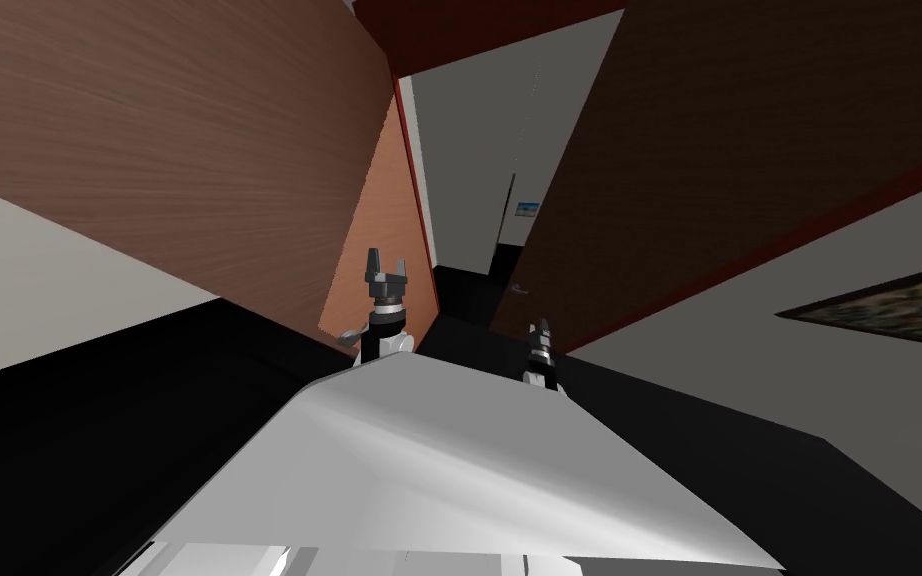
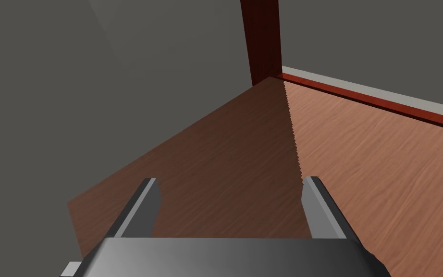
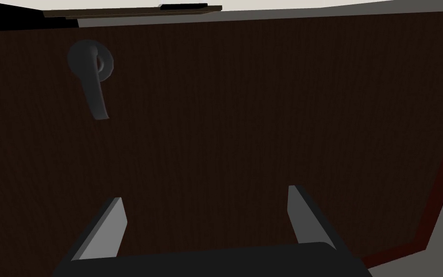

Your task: Pull the door open

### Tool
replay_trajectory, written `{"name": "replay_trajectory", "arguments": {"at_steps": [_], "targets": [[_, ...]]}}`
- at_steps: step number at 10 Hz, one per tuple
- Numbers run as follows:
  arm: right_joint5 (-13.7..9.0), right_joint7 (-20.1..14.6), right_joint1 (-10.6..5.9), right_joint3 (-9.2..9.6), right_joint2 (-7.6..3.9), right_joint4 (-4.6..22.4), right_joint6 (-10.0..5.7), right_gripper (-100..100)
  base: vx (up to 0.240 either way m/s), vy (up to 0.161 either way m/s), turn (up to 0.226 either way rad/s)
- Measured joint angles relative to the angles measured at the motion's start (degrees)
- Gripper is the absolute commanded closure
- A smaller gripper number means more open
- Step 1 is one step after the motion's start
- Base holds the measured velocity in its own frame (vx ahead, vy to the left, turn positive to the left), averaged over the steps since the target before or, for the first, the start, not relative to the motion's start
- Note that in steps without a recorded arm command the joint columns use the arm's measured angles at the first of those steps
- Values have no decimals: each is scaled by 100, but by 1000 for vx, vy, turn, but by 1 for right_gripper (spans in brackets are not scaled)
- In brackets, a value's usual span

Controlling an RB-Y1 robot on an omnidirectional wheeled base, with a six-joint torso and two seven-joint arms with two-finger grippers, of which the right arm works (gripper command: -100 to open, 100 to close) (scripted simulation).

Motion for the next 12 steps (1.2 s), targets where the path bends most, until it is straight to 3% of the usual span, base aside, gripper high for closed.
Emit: {"name": "replay_trajectory", "arguments": {"at_steps": [12], "targets": [[-192,-132,-423,-36,-166,1575,-274,-100,115,-8,48]]}}
